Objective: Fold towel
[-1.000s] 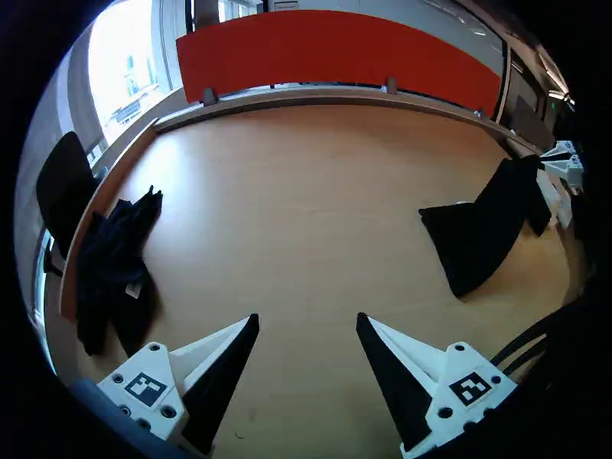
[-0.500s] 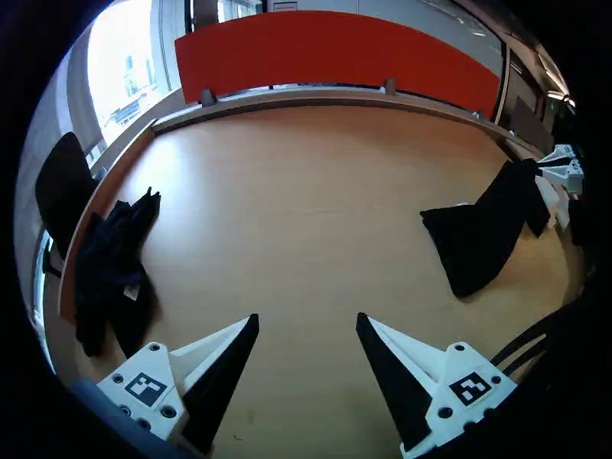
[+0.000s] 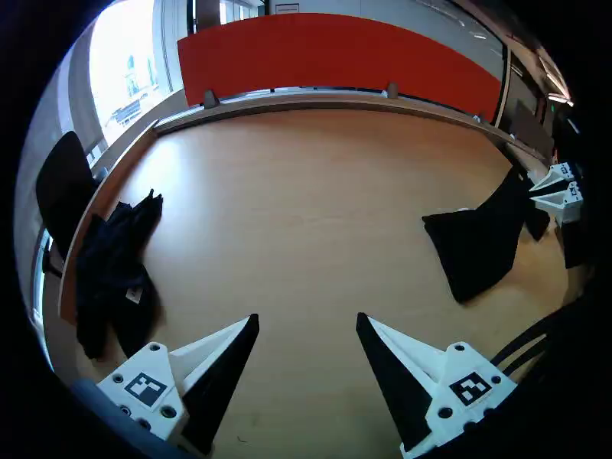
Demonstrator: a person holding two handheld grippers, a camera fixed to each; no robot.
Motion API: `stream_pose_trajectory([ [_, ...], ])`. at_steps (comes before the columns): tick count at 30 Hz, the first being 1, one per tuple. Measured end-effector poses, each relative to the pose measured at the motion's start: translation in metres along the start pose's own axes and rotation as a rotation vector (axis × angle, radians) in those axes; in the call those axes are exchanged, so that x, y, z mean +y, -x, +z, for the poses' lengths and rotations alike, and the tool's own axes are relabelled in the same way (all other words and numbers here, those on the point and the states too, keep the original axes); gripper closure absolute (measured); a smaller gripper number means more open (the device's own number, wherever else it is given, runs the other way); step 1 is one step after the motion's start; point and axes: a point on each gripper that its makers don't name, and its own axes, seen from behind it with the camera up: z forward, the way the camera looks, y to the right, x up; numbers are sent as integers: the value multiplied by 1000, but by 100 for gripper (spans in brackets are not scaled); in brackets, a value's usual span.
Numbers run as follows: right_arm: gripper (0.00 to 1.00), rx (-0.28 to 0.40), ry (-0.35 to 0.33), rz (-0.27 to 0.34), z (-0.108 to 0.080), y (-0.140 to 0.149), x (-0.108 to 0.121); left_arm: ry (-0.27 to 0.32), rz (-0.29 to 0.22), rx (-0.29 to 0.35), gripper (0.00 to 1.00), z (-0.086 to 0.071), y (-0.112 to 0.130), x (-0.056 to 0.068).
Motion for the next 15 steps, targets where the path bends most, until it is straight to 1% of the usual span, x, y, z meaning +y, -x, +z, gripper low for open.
stream_pose_trajectory([
  [15,95,-52,-109,-20,35,12,-48,-3,-4,2,6,-4,2,-6],
])
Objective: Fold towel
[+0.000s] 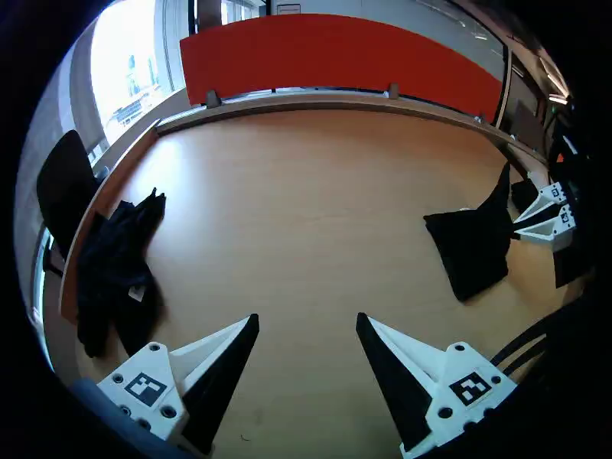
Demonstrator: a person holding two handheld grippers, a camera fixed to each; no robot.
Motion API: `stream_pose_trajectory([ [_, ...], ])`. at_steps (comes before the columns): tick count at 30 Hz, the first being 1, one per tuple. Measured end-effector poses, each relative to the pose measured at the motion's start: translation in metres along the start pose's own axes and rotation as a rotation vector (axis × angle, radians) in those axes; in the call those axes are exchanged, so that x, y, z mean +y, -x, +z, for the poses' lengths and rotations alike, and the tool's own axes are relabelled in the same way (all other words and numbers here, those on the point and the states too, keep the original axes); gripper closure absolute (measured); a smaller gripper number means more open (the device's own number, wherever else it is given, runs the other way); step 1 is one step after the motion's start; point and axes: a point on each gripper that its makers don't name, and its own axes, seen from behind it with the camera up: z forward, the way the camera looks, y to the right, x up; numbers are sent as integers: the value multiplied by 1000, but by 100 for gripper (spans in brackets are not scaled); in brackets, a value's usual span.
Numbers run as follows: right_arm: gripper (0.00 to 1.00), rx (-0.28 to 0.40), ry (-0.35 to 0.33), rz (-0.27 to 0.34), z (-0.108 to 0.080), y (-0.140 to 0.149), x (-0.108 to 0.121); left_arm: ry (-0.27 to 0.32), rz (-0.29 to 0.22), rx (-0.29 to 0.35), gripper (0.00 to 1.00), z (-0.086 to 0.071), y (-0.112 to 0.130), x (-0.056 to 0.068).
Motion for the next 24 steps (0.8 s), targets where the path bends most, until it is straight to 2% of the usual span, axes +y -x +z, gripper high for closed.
stream_pose_trajectory([
  [11,95,-43,-53,14,25,13,-15,-12,-12,-4,6,-4,5,-7],
  [21,95,-46,-55,23,28,12,-14,-13,-12,-7,6,-3,6,-8],
  [22,93,-46,-54,25,28,12,-13,-12,-12,-7,6,-2,6,-8],
  [23,86,-46,-53,26,28,12,-13,-12,-12,-7,6,-2,6,-8],
  [24,74,-45,-52,30,27,12,-12,-12,-12,-7,6,-2,5,-8],
])
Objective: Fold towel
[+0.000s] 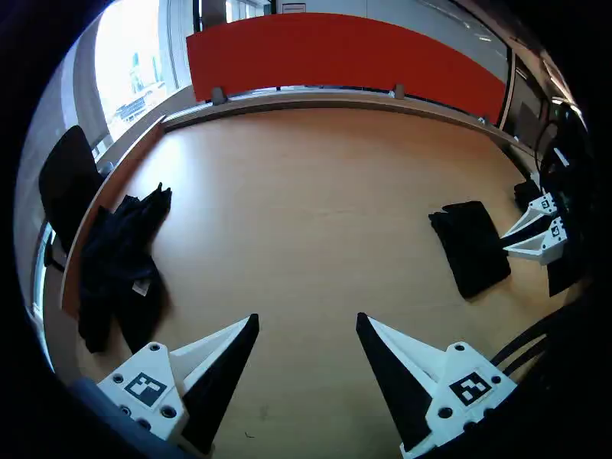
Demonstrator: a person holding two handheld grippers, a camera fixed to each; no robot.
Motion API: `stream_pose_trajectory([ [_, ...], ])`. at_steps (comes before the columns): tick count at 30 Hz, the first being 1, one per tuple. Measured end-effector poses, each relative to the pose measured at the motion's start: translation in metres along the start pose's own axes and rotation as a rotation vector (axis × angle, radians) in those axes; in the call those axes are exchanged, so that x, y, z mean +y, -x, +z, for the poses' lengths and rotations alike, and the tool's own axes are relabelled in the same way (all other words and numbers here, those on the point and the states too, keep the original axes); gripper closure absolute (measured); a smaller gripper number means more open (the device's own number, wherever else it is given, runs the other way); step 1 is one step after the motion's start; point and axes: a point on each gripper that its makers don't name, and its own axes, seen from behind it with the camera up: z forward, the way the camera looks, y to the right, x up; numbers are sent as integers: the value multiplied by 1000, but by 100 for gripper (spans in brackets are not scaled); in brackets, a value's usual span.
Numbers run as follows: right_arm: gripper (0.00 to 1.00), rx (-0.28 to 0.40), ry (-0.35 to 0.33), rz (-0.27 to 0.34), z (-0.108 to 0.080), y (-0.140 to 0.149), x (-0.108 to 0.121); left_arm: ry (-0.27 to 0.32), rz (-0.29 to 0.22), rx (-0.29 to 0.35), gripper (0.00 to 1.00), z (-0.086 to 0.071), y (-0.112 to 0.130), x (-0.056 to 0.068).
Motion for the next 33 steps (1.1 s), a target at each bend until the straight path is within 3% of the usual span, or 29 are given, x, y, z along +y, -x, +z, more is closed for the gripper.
stream_pose_trajectory([
  [4,21,-1,6,19,-1,1,3,0,3,-1,6,1,0,0],
  [5,14,-1,6,24,-1,1,4,0,3,-1,6,1,0,1],
  [11,3,7,18,50,-1,2,9,2,4,-1,6,1,-1,2],
  [20,2,-14,35,68,-7,22,13,4,11,0,6,4,-2,3],
  [33,3,-86,65,116,-23,82,21,4,19,1,6,4,-3,5],
])
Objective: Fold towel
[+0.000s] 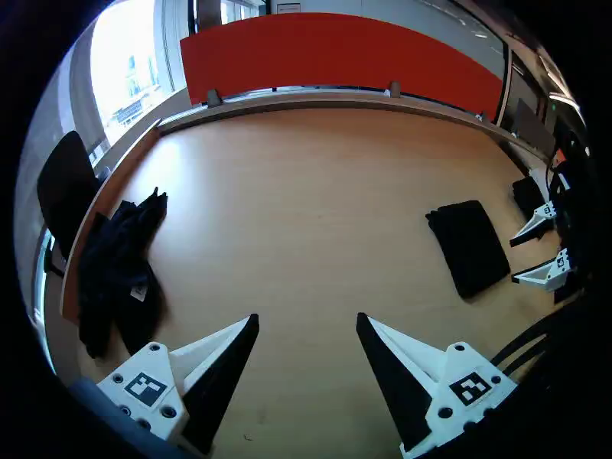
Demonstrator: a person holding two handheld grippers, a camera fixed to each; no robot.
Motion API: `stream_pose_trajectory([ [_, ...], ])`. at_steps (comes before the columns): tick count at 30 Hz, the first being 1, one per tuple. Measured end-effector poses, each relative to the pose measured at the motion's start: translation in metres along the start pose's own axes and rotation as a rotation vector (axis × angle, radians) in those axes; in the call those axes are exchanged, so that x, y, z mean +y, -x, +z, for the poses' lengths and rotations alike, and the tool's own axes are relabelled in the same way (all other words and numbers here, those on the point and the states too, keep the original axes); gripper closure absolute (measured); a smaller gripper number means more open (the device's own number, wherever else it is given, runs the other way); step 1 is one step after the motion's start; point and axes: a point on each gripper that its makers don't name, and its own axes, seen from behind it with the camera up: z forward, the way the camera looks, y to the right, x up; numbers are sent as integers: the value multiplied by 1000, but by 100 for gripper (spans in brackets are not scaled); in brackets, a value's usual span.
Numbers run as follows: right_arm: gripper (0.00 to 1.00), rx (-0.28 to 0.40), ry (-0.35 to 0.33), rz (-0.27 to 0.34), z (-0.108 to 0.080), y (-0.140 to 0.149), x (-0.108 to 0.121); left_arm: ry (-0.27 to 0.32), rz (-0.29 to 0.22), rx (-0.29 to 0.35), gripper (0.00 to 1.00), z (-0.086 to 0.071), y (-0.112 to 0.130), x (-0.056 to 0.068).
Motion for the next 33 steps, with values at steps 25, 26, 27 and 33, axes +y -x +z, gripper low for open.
stream_pose_trajectory([
  [25,69,-41,-7,76,12,35,-2,5,7,5,6,-1,-2,3],
  [26,72,-41,-6,79,13,35,-2,5,7,5,6,-1,-2,4],
  [27,74,-40,-4,81,13,35,-2,6,7,5,6,-1,-2,4],
  [33,86,-34,7,89,11,36,1,7,11,5,6,-1,-2,4],
])
